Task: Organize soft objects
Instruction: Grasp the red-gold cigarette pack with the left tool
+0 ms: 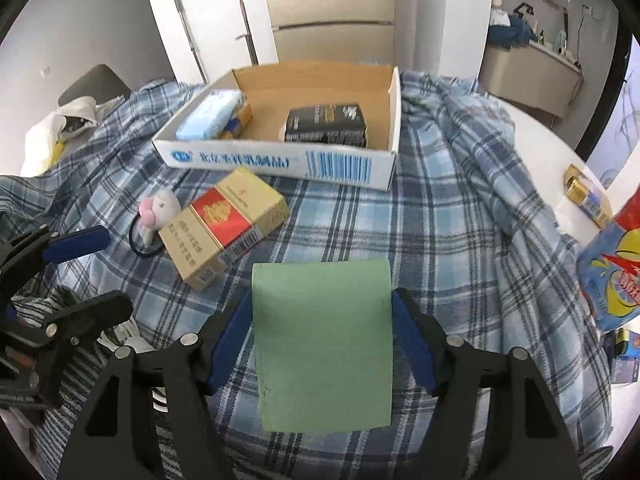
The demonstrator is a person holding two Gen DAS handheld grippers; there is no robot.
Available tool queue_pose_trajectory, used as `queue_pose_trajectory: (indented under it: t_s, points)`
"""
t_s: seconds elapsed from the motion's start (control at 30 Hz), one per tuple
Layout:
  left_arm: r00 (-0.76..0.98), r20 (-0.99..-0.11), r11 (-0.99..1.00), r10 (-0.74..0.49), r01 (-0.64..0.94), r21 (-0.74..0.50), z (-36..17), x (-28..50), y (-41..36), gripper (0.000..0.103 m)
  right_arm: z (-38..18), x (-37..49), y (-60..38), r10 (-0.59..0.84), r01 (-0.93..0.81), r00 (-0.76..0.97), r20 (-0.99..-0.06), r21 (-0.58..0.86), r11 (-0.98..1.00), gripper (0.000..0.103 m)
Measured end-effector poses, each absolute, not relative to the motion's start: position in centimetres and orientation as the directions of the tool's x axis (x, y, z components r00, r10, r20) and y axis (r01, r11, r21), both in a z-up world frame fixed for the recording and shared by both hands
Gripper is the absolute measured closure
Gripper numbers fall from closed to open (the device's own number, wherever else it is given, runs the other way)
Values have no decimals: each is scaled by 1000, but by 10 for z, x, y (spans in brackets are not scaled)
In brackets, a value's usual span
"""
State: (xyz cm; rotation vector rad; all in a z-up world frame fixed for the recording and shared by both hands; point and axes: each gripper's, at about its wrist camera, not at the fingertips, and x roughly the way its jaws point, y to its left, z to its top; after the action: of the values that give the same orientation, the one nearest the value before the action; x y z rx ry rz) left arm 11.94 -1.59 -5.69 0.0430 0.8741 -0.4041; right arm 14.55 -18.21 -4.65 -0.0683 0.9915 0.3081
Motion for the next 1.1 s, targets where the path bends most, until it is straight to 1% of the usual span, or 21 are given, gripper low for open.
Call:
queue_pose_trajectory:
  t_s: [0.17,0.27,0.3,0.43,0.63,0.87,0.9,0.93,1.0,1.1]
  points:
    - [579,-739,904,-344,417,-94,-50,134,-31,30,-37,142,-192,224,-264,557,-800,86,961,34]
    - [563,-730,887,-388,444,-129,-49,150,-36,30,-35,142,-198,219,-241,572,-791,93,966,34]
    - [570,-726,890,-385,438,-128,-50,156,-36,30,-35,143,-201,223,-235,571,-790,103,967,34]
    - [554,-755,890,-352,448,-86,-59,171,-46,30,-39,147,-210,238,-210,559,-794,142,967,34]
    - [489,-790,875,-370,468,-120,-77,182,-52,30,-44,149,-211,247,-208,541,-804,156,966,34]
    - [481,-802,891,-354,434,-133,-84,187,-49,30,-47,149,-208,243,-218,532,-811,147,965,34]
    - [478,-806,892,-350,432,-132,-86,188,-49,33,-47,149,-207,242,-220,531,-812,143,965,34]
    - [473,-810,893,-348,430,-132,-87,189,-49,38,-47,149,-206,239,-221,530,-814,139,965,34]
    - [464,-818,894,-339,429,-127,-89,189,-50,40,-48,150,-206,236,-222,529,-815,136,966,34]
    - [460,-824,894,-330,432,-118,-92,189,-52,40,-49,150,-206,234,-221,525,-818,135,966,34]
